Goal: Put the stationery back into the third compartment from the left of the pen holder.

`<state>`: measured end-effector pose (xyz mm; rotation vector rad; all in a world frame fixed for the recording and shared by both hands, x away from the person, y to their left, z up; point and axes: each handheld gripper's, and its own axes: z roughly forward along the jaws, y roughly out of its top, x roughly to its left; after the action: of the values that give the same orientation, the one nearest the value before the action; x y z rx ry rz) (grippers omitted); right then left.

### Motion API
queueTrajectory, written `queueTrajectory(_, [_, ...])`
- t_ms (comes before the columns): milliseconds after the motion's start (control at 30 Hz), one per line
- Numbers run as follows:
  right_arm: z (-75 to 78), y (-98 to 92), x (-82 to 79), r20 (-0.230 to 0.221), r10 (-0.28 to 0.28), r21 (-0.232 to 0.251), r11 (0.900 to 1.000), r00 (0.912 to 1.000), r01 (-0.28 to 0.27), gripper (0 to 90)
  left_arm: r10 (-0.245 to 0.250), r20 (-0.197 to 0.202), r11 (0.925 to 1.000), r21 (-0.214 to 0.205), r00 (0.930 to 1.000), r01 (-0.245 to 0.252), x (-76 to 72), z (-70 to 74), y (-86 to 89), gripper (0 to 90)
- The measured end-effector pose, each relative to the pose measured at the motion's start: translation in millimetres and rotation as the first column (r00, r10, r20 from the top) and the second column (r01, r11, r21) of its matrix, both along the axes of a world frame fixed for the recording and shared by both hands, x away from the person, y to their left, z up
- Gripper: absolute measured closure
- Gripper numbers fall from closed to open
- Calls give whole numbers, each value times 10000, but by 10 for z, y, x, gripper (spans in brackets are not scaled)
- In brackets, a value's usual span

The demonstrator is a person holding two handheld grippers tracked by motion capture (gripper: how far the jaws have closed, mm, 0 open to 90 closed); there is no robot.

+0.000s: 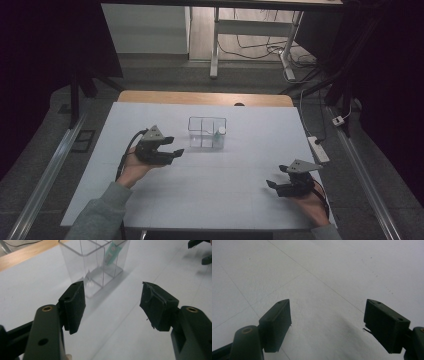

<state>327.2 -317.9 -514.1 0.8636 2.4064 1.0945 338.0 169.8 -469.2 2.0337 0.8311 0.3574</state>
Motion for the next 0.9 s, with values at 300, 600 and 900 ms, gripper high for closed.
queueTrajectory(300, [5, -6, -2, 9, 13, 19, 10000, 10000, -13, 214, 483, -128, 9988, 94, 9987, -482, -270, -176, 233, 359])
queueTrajectory(600, [11, -8, -6, 86, -26, 55, 10000, 10000, 26, 214, 1060, -175, 9943, 142, 9942, -1057, -483, -307, 486, 354])
queueTrajectory(900, [12, -8, -6, 127, -51, 68, 10000, 9999, 50, 214, 1226, -186, 9924, 161, 9923, -1223, -659, -396, 627, 348])
